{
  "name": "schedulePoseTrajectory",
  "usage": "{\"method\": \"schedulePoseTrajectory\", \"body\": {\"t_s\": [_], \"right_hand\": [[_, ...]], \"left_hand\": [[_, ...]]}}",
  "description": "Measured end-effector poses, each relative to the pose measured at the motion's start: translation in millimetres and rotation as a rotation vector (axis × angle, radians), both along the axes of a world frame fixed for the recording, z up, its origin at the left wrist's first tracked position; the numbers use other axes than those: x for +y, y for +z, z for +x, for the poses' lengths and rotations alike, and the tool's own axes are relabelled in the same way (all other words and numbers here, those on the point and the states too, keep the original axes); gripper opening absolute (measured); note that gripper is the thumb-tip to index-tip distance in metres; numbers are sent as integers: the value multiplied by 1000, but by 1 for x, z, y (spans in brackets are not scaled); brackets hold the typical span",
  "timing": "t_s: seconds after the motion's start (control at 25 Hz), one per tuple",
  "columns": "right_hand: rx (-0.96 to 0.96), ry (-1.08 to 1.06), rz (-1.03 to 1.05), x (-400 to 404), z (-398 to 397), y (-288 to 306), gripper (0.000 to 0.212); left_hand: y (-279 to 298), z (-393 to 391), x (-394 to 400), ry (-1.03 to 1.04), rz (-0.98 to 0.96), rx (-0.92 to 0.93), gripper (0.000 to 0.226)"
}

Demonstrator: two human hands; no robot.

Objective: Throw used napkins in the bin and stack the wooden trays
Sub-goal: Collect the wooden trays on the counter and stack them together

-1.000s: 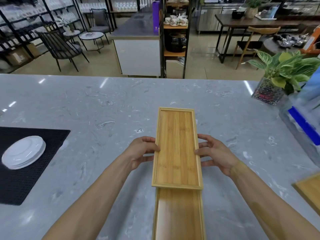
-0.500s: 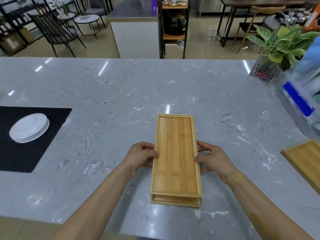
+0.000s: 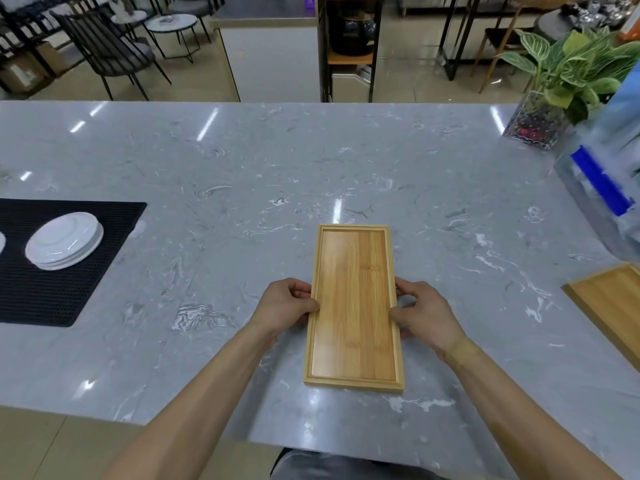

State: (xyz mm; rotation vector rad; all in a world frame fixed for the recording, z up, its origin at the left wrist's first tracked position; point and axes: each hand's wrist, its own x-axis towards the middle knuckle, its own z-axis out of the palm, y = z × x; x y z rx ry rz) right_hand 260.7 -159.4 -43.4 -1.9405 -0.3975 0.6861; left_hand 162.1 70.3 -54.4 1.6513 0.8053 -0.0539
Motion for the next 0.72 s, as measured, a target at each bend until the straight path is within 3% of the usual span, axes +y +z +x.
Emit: {"method": "schedulePoseTrajectory", "body": {"t_s": [0.72], "right_hand": [[-119,-53,-113,3,-11,-7,50]], "left_hand": [[-5,-3,-3,-1,54,-17,18]]}}
